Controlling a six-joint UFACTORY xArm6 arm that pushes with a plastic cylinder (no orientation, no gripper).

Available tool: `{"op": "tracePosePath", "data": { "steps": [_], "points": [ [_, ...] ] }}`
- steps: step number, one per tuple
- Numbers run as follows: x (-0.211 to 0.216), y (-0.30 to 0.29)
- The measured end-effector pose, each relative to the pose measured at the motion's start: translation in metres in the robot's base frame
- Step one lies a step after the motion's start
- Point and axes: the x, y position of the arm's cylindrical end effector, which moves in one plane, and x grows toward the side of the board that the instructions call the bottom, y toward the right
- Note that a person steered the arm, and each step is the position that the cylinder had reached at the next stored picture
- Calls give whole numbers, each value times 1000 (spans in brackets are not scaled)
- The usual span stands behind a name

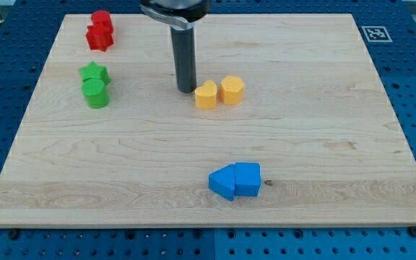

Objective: Push the green star diagonal to the yellow hexagon

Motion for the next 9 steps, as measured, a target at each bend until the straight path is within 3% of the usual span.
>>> {"op": "tracePosePath", "data": {
  "steps": [3, 5, 9],
  "points": [
    [25, 36],
    [-45, -12],
    [-76, -187]
  ]
}}
